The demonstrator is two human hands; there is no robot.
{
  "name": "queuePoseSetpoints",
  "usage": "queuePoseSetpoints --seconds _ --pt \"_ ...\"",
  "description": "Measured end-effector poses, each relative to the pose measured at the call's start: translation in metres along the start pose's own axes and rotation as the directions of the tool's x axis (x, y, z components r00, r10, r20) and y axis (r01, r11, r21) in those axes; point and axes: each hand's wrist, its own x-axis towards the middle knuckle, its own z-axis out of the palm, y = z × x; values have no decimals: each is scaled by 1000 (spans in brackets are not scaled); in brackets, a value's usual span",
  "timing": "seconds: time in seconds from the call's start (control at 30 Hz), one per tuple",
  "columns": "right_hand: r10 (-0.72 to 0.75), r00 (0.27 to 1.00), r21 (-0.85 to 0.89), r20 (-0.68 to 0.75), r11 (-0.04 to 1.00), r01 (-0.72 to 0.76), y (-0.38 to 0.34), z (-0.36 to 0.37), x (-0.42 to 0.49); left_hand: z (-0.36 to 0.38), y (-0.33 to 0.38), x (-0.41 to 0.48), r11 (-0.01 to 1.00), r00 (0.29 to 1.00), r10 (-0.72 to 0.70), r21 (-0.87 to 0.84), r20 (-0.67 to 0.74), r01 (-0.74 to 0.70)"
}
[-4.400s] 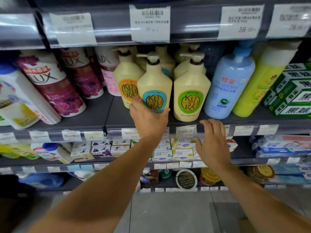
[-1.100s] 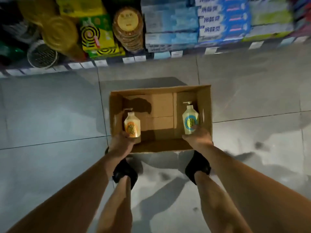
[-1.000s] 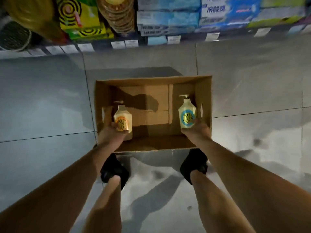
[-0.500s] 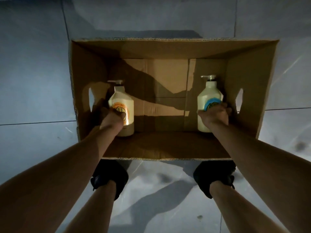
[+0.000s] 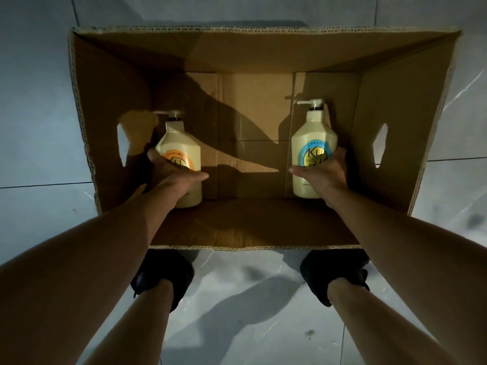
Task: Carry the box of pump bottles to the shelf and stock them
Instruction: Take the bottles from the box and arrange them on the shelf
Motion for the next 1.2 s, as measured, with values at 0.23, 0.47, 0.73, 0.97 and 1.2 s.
queuePoseSetpoints --seconds 0.23,0.47,0.73,0.97,1.2 --pt "-50 998 -52 -45 997 48 -10 -5 -14 -3 -4 -7 998 999 4 -67 -36 -7" --pt "-122 992 32 -26 992 123 -71 -61 -130 -82 21 -119 970 968 223 -65 -118 -232" --pt "-300 945 171 -134 932 320 -168 -171 -363 -269 42 -301 828 871 453 -274 -188 -490" --pt "-405 870 267 -280 838 476 -229 -255 -556 -444 45 -448 697 759 568 -304 -319 -650" --pt "-575 735 272 -359 689 672 -245 -305 -687 -542 -3 -556 578 655 612 -315 -442 -753"
